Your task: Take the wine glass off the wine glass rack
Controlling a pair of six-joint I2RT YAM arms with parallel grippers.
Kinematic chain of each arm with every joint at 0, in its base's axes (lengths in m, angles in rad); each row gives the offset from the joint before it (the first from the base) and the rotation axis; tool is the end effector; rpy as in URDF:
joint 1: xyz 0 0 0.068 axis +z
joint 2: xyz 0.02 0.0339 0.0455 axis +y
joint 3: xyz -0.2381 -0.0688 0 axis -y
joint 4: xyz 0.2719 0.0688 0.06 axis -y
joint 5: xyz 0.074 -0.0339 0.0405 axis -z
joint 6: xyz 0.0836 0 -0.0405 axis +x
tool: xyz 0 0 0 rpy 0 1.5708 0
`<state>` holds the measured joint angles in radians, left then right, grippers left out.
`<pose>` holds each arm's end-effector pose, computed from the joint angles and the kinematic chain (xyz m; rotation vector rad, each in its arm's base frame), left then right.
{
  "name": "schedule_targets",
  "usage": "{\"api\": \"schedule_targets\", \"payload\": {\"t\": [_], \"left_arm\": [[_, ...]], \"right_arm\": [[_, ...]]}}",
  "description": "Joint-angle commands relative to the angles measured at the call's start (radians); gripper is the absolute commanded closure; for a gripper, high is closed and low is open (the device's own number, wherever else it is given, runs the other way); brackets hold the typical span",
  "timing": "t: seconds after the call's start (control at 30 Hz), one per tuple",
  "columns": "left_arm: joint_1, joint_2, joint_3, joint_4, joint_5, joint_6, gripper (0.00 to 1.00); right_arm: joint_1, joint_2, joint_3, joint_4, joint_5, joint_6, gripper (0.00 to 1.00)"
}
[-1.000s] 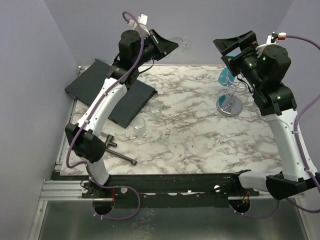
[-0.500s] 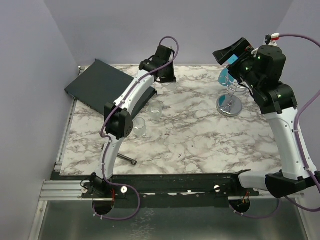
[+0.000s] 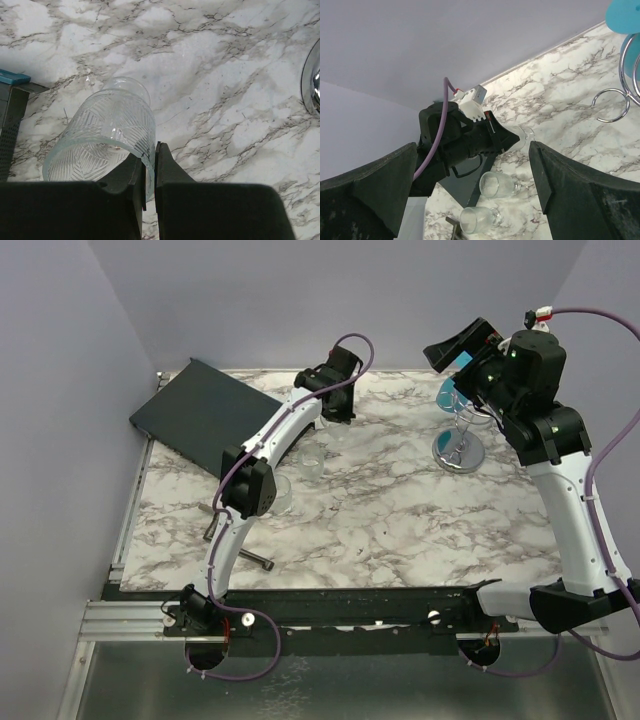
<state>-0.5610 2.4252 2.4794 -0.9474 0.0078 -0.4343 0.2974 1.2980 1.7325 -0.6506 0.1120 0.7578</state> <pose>0.4794 -0.3020 0.2217 0.1627 2.5105 -0.4318 0.3189 0.0880 0.4780 0.4984 1.7647 0.6530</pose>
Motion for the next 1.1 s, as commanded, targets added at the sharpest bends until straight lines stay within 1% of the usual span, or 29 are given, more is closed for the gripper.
{"api": "schedule_targets", "payload": {"t": [0.0, 0.2, 0.47, 0.6, 0.73, 0.8, 0.9, 1.07], "left_arm": [[-0.003, 0.007, 0.055, -0.023, -0.072, 0.039, 1.0], [-0.012, 0.015, 0.051, -0.034, -0.086, 0.054, 1.0], [-0.016, 0.032, 0.061, -0.048, -0.096, 0.065, 0.92], [-0.018, 0.038, 0.064, -0.048, -0.103, 0.067, 0.84], [-0.022, 0.038, 0.065, -0.048, -0.106, 0.069, 0.68], [-0.023, 0.036, 0.071, -0.048, -0.113, 0.069, 0.62], [-0.023, 0.035, 0.086, -0.048, -0.114, 0.07, 0.58], [-0.025, 0.02, 0.098, -0.048, -0.106, 0.069, 0.54]], "right_arm": [[0.003, 0.006, -0.011, -0.023, 0.018, -0.017, 0.0], [0.003, 0.012, -0.014, -0.022, 0.018, -0.017, 0.0], [0.003, 0.016, -0.016, -0.032, 0.029, -0.017, 0.0], [0.003, 0.018, -0.017, -0.033, 0.035, -0.02, 0.0], [0.003, 0.018, -0.018, -0.037, 0.044, -0.021, 0.0], [0.002, 0.017, -0.016, -0.035, 0.046, -0.023, 0.0], [0.003, 0.023, -0.014, -0.035, 0.051, -0.027, 0.0], [0.003, 0.038, -0.006, -0.037, 0.057, -0.036, 0.0]]}}
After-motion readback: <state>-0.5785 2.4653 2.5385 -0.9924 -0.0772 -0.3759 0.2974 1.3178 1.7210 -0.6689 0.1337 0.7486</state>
